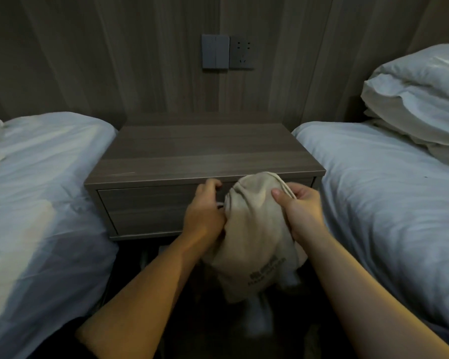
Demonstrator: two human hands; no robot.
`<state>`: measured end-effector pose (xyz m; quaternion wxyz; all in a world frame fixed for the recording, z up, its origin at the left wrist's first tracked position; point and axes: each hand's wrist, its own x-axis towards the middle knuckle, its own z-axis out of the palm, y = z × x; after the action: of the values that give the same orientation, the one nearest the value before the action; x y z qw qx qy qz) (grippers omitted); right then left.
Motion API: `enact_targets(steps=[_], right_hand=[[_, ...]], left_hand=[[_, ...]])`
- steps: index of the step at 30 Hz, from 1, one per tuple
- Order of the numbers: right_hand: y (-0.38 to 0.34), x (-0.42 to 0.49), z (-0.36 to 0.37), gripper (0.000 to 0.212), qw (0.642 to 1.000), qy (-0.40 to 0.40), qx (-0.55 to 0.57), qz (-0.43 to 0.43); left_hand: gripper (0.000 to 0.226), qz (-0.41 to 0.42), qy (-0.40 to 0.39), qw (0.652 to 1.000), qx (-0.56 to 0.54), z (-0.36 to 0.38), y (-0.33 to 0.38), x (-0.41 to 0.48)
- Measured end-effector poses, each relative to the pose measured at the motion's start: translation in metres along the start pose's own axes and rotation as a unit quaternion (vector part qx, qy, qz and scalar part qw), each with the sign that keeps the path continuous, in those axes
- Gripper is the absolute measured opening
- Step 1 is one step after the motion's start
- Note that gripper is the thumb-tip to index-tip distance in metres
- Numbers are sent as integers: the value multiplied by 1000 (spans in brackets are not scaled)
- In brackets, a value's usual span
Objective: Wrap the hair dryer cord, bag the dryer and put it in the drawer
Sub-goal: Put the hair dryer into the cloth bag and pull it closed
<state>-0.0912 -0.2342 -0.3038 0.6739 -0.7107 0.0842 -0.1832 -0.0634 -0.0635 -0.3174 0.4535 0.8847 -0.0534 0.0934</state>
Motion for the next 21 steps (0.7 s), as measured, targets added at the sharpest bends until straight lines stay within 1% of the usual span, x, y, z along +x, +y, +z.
enact_targets(steps=[1, 2, 3, 5, 6, 7, 9, 10, 11, 13, 15, 16, 18, 20, 21], right_hand=[[-2, 1, -1, 16, 1000, 8, -5, 0], [-4, 1, -3, 17, 1000, 16, -13, -4], [-7, 2, -5, 18, 999, 26, -19, -7], [-11, 4, -9, 20, 999, 48, -22, -11], [-13, 4, -11, 19, 998, 56, -15, -7], [-15, 4, -12, 18, 998, 60, -5, -1], [-19, 2, -11, 16, 998, 66, 6, 6], [-21, 1, -9, 15, 998, 68, 7, 4], [-23, 0, -8, 15, 998, 68, 7, 0], [-29, -4, -6, 15, 998, 65, 11, -8], [-33, -6, -5, 15, 998, 59, 20, -7], [-34, -7, -6, 15, 998, 56, 24, -1], [-33, -9, -5, 12, 998, 53, 31, 15], [-30, -9, -4, 6, 998, 50, 34, 32], [-28, -8, -3, 8, 998, 50, 26, 30]], left_hand=[[24, 79, 8, 997, 19, 4, 1, -5], [26, 133, -6, 991, 16, 7, 2, -8], [29, 125, -47, 991, -30, 7, 4, -9], [32, 27, -165, 977, -135, 1, 12, -10], [34, -4, -211, 966, -151, -1, 15, -10], [40, -8, -240, 962, -133, -2, 16, -10], [58, -4, -257, 958, -131, -3, 18, -14], [61, -6, -253, 957, -145, -4, 19, -15], [59, -8, -243, 956, -163, -3, 19, -15], [40, -4, -199, 963, -184, -3, 17, -14], [16, 3, -128, 974, -186, -2, 19, -14], [12, 8, -92, 979, -181, -1, 19, -14], [22, 18, -46, 984, -174, 2, 19, -14], [31, 18, -22, 985, -170, 3, 20, -16], [33, 18, -10, 986, -165, 4, 19, -16]])
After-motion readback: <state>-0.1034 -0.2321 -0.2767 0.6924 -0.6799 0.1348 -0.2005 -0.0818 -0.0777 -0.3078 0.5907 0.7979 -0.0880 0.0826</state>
